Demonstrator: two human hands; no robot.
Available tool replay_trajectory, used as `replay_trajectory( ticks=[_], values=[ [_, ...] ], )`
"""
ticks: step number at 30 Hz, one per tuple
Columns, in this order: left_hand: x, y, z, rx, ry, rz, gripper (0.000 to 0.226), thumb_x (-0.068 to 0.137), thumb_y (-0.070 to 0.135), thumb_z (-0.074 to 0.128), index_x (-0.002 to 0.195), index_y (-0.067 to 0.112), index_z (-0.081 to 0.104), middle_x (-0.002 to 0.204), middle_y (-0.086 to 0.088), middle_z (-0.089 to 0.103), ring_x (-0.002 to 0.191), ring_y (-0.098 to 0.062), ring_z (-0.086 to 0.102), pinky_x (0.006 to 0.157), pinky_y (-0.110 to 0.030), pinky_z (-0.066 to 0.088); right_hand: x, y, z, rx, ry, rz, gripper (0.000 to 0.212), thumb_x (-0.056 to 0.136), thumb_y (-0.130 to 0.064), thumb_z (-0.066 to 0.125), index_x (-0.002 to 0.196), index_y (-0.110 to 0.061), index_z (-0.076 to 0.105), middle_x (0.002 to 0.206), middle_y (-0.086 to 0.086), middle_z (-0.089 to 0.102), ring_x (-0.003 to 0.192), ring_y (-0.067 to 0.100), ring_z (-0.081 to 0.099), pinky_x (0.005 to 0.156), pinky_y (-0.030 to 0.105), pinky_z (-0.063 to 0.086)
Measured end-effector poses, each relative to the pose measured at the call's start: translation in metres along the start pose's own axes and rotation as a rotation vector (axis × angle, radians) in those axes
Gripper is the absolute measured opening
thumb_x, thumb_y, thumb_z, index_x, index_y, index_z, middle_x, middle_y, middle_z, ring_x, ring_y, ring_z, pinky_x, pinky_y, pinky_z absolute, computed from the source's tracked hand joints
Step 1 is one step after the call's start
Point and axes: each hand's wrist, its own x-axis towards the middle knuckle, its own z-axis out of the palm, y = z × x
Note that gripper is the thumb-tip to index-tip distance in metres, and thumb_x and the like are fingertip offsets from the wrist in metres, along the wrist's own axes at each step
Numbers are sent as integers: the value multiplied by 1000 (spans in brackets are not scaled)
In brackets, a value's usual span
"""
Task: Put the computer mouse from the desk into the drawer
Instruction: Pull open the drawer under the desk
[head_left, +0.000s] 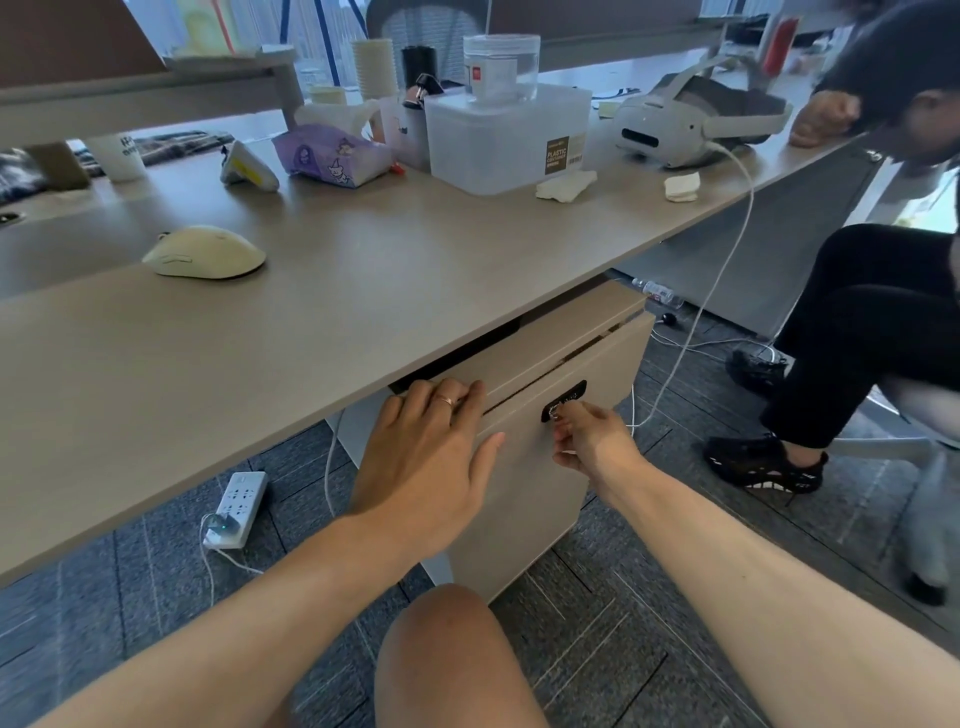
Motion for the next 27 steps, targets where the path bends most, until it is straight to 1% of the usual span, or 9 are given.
replay_trajectory(
  ticks=[3, 7, 10, 12, 15, 18, 21, 27],
  values=[
    [0, 0, 0, -6, 3, -6, 61, 103, 48, 23, 147, 13, 48, 137, -7, 59, 120, -26, 50, 96, -44, 43, -17, 8, -20, 24, -8, -31, 23, 98, -16, 54, 75, -13, 56, 59, 2, 52, 55, 17, 48, 60, 32, 47],
    [-1, 1, -2, -5, -17, -19, 64, 100, 50, 24, 151, 17, 43, 144, -3, 53, 125, -24, 45, 100, -41, 39, -35, 17, -45, -33, 28, -47, 23, 100, -16, 49, 80, -10, 59, 67, 7, 56, 63, 20, 53, 62, 33, 48],
    [-3, 3, -5, -22, -38, -20, 73, 97, 63, 32, 156, 19, 34, 152, -1, 44, 132, -22, 37, 105, -39, 35, -49, 25, -65, -51, 40, -46, 22, 99, -18, 50, 81, -9, 60, 68, 8, 58, 68, 23, 56, 62, 33, 48],
    [-3, 4, -8, -30, -55, -21, 82, 93, 69, 36, 158, 20, 28, 155, -1, 40, 135, -21, 33, 108, -39, 33, -58, 32, -79, -59, 54, -39, 21, 97, -19, 52, 81, -9, 61, 69, 8, 59, 69, 24, 57, 65, 36, 48],
    [-5, 8, -11, -26, -73, -26, 95, 86, 76, 43, 159, 19, 23, 159, -1, 34, 138, -22, 30, 111, -40, 31, -72, 40, -100, -72, 77, -35, 22, 97, -18, 51, 80, -9, 61, 69, 8, 59, 66, 23, 57, 67, 38, 47],
    [-7, 8, -12, -20, -106, -29, 106, 80, 80, 50, 160, 18, 18, 162, -1, 29, 141, -23, 27, 111, -40, 29, -88, 46, -118, -77, 90, -37, 22, 98, -17, 49, 82, -8, 60, 69, 9, 59, 65, 23, 57, 66, 37, 47],
    [-8, 9, -12, -16, -113, -36, 112, 76, 83, 52, 160, 19, 16, 162, -1, 28, 141, -23, 26, 113, -40, 28, -101, 50, -133, -75, 105, -38, 23, 100, -15, 46, 85, -5, 60, 69, 10, 58, 64, 23, 56, 63, 35, 48],
    [-10, 15, -10, -4, -101, -57, 116, 72, 87, 51, 160, 19, 16, 163, 0, 27, 141, -23, 26, 114, -41, 28, -116, 56, -148, -40, 130, -32, 23, 100, -14, 46, 84, -3, 60, 67, 12, 56, 63, 25, 54, 63, 37, 48]
  ],
)
